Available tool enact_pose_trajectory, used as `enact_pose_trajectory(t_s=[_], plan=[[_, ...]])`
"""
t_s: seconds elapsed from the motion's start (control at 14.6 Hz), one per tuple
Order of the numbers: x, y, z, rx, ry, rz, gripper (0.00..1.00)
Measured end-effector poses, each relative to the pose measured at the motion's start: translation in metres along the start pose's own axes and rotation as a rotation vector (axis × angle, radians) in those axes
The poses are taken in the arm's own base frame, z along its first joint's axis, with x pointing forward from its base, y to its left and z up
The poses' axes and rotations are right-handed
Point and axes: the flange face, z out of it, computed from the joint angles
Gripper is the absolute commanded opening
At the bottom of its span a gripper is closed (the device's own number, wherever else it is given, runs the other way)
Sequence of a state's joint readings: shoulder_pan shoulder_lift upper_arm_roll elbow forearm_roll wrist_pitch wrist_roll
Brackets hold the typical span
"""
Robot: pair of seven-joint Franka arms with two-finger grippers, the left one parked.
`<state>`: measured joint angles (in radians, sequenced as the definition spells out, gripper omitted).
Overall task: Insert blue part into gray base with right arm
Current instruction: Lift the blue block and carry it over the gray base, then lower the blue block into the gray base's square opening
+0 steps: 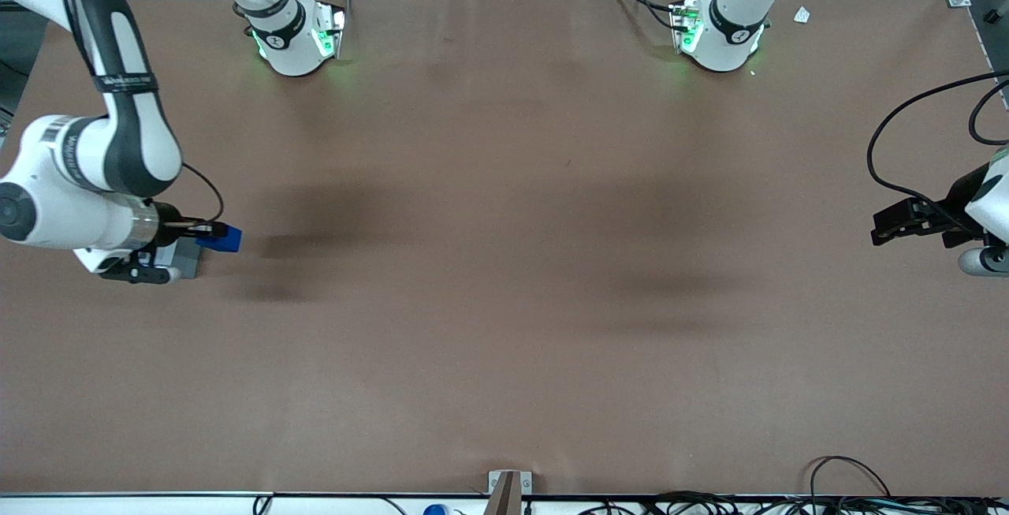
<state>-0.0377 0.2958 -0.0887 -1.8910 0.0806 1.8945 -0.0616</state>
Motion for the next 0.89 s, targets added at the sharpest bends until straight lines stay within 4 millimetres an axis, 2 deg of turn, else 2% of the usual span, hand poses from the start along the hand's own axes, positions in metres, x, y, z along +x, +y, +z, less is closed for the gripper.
enact_pose_trajectory(t_s=[0.27,0.89], plan=[[-0.001,0.037,-0.006,0.009,0.005,-0.023,0.15],[-0.006,0.100,-0.018,-0.024,0.025,-0.032,0.16]])
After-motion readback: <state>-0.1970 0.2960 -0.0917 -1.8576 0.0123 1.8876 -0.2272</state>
